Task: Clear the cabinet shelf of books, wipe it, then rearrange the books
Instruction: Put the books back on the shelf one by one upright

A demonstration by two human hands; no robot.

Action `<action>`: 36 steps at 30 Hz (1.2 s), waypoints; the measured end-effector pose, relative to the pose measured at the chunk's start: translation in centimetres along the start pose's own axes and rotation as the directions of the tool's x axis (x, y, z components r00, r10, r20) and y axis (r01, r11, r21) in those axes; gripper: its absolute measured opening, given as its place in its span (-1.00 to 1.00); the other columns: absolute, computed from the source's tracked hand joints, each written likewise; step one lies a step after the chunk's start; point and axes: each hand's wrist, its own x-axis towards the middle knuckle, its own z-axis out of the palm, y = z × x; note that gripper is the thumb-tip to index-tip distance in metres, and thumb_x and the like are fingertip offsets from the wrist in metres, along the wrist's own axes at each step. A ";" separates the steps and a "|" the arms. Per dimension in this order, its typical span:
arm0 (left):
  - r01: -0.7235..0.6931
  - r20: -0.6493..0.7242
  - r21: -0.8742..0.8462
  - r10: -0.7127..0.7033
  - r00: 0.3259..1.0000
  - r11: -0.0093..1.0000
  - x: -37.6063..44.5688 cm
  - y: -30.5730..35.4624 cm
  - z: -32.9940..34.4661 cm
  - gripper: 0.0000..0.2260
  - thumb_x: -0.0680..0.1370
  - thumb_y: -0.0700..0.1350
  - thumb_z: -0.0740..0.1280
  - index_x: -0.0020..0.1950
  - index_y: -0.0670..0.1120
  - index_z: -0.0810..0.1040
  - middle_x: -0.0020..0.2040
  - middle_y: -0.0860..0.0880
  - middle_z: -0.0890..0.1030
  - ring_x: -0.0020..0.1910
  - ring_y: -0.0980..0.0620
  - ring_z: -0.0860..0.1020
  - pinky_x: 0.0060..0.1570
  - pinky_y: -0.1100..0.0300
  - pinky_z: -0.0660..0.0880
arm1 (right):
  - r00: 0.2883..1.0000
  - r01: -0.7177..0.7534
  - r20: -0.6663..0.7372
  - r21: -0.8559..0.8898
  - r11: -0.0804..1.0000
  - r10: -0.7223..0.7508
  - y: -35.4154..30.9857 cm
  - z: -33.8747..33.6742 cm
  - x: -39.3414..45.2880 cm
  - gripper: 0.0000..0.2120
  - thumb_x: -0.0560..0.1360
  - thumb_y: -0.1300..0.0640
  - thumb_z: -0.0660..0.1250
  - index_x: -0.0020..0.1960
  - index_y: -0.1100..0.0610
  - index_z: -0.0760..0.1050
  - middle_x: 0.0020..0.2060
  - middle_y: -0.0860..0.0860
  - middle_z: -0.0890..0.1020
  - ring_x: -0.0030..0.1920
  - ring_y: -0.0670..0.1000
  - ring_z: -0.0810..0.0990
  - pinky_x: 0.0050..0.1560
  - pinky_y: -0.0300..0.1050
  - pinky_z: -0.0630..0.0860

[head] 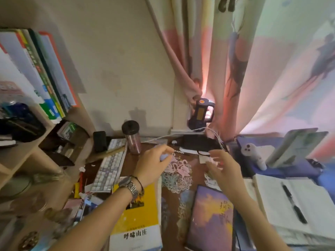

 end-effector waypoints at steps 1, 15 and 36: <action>0.019 0.036 -0.007 -0.018 0.999 1.000 -0.1 -0.2 1.4 -0.85 0.56 -0.07 0.31 0.10 0.06 0.60 0.06 0.15 0.63 0.07 0.20 0.58 0.07 0.22 0.53 | 1.000 -0.028 -0.011 0.002 1.000 0.028 1.6 0.0 -1.1 -0.80 0.51 0.16 0.39 0.12 0.05 0.50 -0.01 -0.08 0.58 -0.01 -0.05 0.58 -0.03 -0.09 0.55; 0.292 0.422 0.002 -0.266 0.867 0.956 -5.2 -6.3 17.5 -0.82 0.56 -0.18 0.29 0.12 0.02 0.55 0.07 0.08 0.62 0.08 0.13 0.56 0.09 0.26 0.48 | 0.846 -0.533 0.018 0.088 0.842 0.534 15.5 3.6 -12.7 -0.69 0.48 0.08 0.43 0.19 0.00 0.47 0.06 -0.13 0.57 0.07 -0.11 0.57 0.08 -0.16 0.53; 0.569 0.601 -0.109 -0.402 0.691 0.815 -7.0 -8.4 24.5 -0.47 0.50 -0.33 0.31 0.40 0.00 0.26 0.24 -0.03 0.41 -0.02 0.04 0.50 -0.24 0.39 0.43 | 0.710 -0.704 0.117 0.080 0.706 0.695 19.6 5.4 -14.0 -0.42 0.38 0.27 0.48 0.31 -0.02 0.36 0.17 -0.07 0.53 0.20 0.00 0.52 0.17 0.01 0.56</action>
